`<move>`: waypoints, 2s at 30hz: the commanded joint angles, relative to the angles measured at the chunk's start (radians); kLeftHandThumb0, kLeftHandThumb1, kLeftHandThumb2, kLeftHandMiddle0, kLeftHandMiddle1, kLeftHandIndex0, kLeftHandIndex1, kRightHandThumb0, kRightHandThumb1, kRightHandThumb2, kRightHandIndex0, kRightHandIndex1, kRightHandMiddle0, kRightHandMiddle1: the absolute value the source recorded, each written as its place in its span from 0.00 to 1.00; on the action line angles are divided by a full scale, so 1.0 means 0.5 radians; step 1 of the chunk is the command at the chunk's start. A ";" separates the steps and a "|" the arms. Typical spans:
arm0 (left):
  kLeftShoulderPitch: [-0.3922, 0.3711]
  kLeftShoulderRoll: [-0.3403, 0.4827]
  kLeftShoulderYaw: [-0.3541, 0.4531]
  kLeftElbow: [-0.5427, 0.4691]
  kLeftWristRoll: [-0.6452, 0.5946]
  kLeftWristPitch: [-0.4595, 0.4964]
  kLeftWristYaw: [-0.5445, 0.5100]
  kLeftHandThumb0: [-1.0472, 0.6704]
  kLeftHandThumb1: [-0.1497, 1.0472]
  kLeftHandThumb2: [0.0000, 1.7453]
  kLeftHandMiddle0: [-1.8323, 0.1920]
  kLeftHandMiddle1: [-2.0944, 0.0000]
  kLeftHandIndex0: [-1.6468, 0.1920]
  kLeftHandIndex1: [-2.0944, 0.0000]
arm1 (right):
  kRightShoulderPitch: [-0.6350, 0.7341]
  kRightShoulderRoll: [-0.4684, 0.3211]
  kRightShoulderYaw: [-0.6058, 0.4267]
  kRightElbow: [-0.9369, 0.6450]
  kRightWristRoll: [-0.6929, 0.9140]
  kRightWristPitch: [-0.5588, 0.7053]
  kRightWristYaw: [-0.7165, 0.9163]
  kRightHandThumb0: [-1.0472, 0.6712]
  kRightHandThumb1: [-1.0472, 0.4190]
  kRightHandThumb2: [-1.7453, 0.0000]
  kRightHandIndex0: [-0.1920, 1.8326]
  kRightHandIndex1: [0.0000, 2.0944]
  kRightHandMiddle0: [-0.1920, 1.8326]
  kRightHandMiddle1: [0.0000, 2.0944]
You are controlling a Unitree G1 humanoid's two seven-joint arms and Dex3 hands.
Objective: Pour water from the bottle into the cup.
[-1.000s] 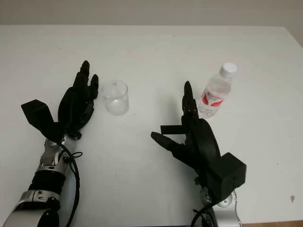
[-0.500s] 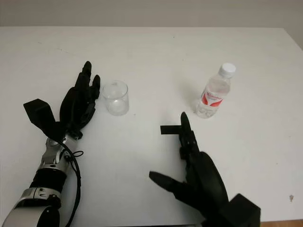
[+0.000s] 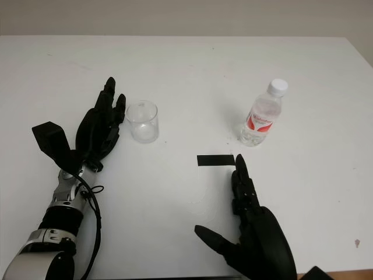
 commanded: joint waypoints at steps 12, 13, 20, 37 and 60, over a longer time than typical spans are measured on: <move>-0.064 0.005 0.010 0.064 -0.003 -0.056 -0.041 0.11 1.00 0.41 1.00 1.00 1.00 1.00 | 0.065 -0.006 -0.245 -0.238 0.071 -0.005 -0.060 0.07 0.05 0.97 0.00 0.00 0.00 0.00; -0.070 0.008 0.010 0.070 -0.003 -0.053 -0.045 0.11 1.00 0.41 1.00 1.00 1.00 1.00 | 0.062 -0.011 -0.281 -0.250 0.094 -0.014 -0.055 0.07 0.05 0.97 0.00 0.00 0.00 0.00; -0.106 0.019 0.014 0.129 -0.003 -0.077 -0.074 0.11 1.00 0.41 1.00 1.00 1.00 1.00 | 0.003 -0.053 -0.438 -0.314 0.203 0.079 -0.034 0.06 0.06 0.97 0.00 0.00 0.00 0.00; -0.125 0.023 0.026 0.152 -0.009 -0.087 -0.096 0.11 1.00 0.42 1.00 1.00 1.00 1.00 | -0.645 -0.333 -0.640 -0.123 0.184 0.468 0.070 0.05 0.06 0.97 0.00 0.00 0.00 0.00; -0.119 0.052 0.049 0.166 -0.021 -0.087 -0.124 0.12 1.00 0.42 1.00 1.00 1.00 1.00 | -1.144 -0.292 -0.549 0.305 0.215 0.517 0.106 0.05 0.08 0.97 0.00 0.00 0.00 0.00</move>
